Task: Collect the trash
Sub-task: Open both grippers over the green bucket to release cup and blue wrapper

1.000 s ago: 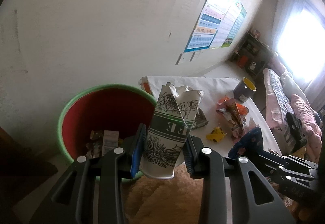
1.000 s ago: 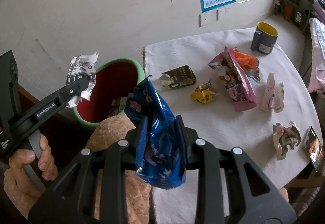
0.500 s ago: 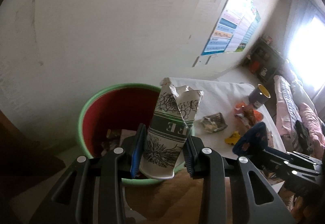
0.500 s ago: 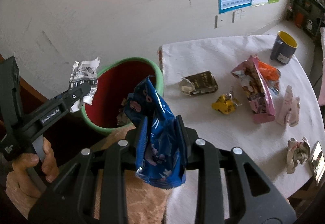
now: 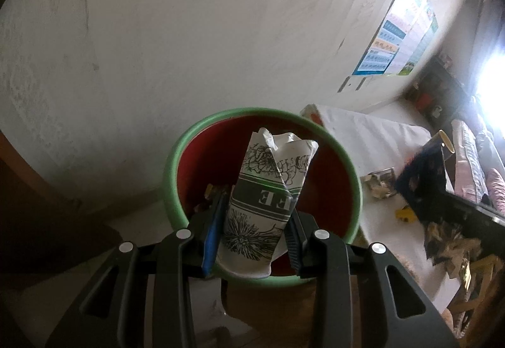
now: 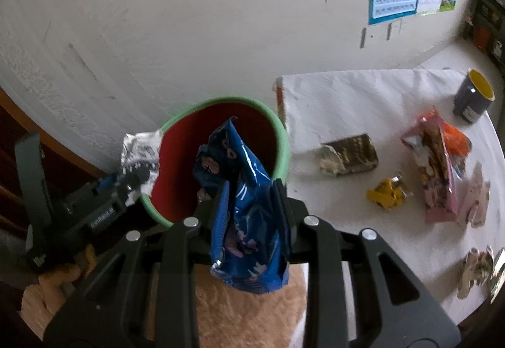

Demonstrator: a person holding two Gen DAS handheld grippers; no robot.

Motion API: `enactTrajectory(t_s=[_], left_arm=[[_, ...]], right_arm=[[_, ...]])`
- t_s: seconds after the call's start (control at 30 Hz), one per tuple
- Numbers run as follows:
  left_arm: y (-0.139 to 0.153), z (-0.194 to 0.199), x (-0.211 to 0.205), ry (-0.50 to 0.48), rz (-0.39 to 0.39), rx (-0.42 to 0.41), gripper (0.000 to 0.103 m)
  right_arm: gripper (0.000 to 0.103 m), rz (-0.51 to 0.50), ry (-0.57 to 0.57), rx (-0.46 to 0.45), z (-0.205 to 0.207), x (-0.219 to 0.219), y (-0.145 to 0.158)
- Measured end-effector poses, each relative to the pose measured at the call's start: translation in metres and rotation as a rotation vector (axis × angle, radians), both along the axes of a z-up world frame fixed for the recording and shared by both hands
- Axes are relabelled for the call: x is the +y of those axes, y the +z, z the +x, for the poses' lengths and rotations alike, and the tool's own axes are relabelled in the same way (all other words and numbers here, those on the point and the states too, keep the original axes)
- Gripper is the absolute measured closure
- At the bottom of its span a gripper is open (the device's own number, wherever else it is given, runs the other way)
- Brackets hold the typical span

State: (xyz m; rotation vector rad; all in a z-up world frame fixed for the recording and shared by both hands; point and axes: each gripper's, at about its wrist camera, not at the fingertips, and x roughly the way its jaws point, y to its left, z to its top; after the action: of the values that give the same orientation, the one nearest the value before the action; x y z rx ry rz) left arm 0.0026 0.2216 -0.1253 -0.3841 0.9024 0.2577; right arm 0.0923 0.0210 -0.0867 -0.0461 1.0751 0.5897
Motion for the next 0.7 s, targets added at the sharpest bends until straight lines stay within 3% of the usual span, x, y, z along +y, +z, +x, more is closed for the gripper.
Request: enactTrajectory(t_s=[0.43, 0.5, 0.53, 0.57, 0.7], left_arm=[[-0.011, 0.008, 0.009, -0.005, 0.012, 0.023, 0.067], [-0.014, 0.006, 0.012, 0.012, 0.006, 0.031, 0.060], [-0.015, 0.006, 0.013, 0.017, 0.003, 0.030, 0.051], [-0.015, 0.005, 0.014, 0.023, 0.002, 0.027, 0.050], [-0.015, 0.003, 0.015, 0.027, 0.002, 0.028, 0.047]], right_arm=[[0.072, 0.002, 0.051, 0.011, 0.014, 0.036, -0.008], [0.061, 0.015, 0.053, 0.014, 0.014, 0.038, -0.009], [0.048, 0.027, 0.050, 0.012, 0.015, 0.037, -0.009], [0.040, 0.035, 0.046, 0.008, 0.015, 0.037, -0.009], [0.032, 0.079, 0.052, -0.004, 0.013, 0.034, -0.005]])
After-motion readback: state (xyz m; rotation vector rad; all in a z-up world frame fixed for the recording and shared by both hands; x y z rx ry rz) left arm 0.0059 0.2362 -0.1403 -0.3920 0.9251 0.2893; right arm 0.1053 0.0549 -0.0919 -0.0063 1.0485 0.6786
